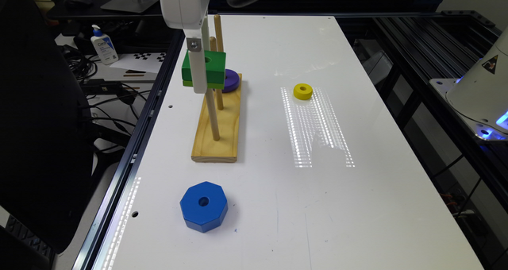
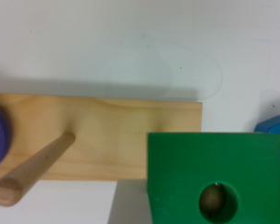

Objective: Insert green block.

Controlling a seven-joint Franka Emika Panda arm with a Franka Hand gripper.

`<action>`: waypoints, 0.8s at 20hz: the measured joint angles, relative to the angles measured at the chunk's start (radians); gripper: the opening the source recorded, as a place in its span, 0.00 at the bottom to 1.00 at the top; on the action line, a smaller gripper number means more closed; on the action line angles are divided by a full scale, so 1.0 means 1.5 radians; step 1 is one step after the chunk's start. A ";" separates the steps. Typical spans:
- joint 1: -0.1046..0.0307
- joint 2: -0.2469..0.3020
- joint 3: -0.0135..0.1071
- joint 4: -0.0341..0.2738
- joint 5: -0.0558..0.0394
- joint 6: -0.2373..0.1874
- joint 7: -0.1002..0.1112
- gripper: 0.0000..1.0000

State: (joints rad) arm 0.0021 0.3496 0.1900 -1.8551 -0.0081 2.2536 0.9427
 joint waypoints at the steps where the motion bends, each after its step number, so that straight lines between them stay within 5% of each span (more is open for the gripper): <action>1: 0.000 0.005 0.000 0.000 -0.0006 0.003 0.000 0.00; 16: 0.000 0.020 -0.001 0.001 -0.0031 0.016 0.000 0.00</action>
State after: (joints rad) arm 0.0025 0.3796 0.1886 -1.8541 -0.0128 2.2782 0.9428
